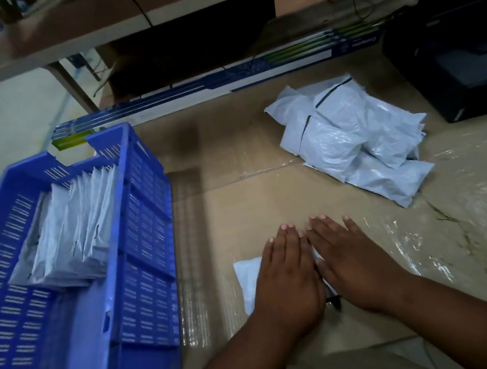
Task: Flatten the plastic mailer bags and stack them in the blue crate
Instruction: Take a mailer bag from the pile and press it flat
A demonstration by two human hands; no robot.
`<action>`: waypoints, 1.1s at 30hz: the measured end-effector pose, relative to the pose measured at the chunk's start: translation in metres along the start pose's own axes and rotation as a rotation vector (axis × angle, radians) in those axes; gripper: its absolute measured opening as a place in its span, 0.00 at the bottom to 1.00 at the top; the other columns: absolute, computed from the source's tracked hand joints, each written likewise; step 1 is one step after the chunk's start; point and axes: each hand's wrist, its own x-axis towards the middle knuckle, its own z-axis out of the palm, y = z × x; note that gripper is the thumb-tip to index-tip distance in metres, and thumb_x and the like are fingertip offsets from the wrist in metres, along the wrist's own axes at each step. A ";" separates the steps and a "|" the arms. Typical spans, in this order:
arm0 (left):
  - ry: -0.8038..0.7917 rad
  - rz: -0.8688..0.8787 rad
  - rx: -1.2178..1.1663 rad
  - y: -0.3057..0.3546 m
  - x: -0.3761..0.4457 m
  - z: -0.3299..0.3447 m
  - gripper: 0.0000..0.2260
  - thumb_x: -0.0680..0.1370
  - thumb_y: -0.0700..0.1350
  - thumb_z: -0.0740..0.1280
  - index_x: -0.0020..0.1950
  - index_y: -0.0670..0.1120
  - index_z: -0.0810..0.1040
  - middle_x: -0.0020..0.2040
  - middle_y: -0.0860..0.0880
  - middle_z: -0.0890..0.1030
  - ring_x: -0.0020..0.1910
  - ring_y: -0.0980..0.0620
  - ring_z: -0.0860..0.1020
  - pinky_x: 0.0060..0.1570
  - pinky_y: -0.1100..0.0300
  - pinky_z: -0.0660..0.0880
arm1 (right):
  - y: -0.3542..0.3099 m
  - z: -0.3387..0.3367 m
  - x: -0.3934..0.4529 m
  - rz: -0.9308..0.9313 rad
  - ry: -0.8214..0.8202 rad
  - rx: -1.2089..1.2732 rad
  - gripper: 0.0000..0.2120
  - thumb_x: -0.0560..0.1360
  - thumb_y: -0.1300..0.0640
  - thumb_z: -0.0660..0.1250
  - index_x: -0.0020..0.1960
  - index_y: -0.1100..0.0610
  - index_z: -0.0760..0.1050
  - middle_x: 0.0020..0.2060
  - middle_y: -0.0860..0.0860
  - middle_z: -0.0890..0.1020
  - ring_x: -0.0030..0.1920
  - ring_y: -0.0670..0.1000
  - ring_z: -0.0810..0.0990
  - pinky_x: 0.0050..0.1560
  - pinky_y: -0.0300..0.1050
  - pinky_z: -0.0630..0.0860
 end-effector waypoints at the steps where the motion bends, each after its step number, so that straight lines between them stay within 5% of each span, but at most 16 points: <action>1: -0.017 -0.025 0.012 0.001 0.002 0.001 0.29 0.81 0.49 0.58 0.79 0.35 0.67 0.80 0.34 0.66 0.82 0.36 0.60 0.79 0.39 0.59 | 0.002 0.004 -0.004 -0.006 -0.006 0.003 0.30 0.85 0.45 0.49 0.82 0.56 0.63 0.82 0.56 0.64 0.82 0.56 0.61 0.81 0.62 0.58; 17: -0.162 -0.080 0.003 0.002 0.007 0.017 0.33 0.83 0.52 0.56 0.84 0.38 0.56 0.85 0.37 0.54 0.85 0.40 0.48 0.81 0.41 0.52 | 0.007 0.017 -0.001 -0.044 -0.047 0.007 0.33 0.83 0.46 0.52 0.85 0.57 0.54 0.85 0.56 0.52 0.85 0.56 0.48 0.82 0.61 0.53; 25: -0.146 -0.052 -0.031 -0.002 0.004 0.015 0.33 0.84 0.53 0.54 0.85 0.39 0.52 0.85 0.38 0.50 0.85 0.42 0.46 0.81 0.42 0.53 | 0.006 0.015 -0.001 -0.041 -0.021 0.015 0.32 0.85 0.45 0.51 0.85 0.59 0.57 0.85 0.57 0.54 0.85 0.56 0.49 0.81 0.63 0.56; 33: -0.061 -0.047 -0.019 -0.014 -0.011 -0.003 0.30 0.84 0.51 0.54 0.84 0.38 0.59 0.84 0.39 0.58 0.85 0.42 0.53 0.81 0.42 0.55 | -0.010 -0.009 0.011 -0.050 0.027 -0.036 0.30 0.84 0.45 0.51 0.82 0.57 0.63 0.83 0.56 0.61 0.84 0.55 0.57 0.81 0.66 0.55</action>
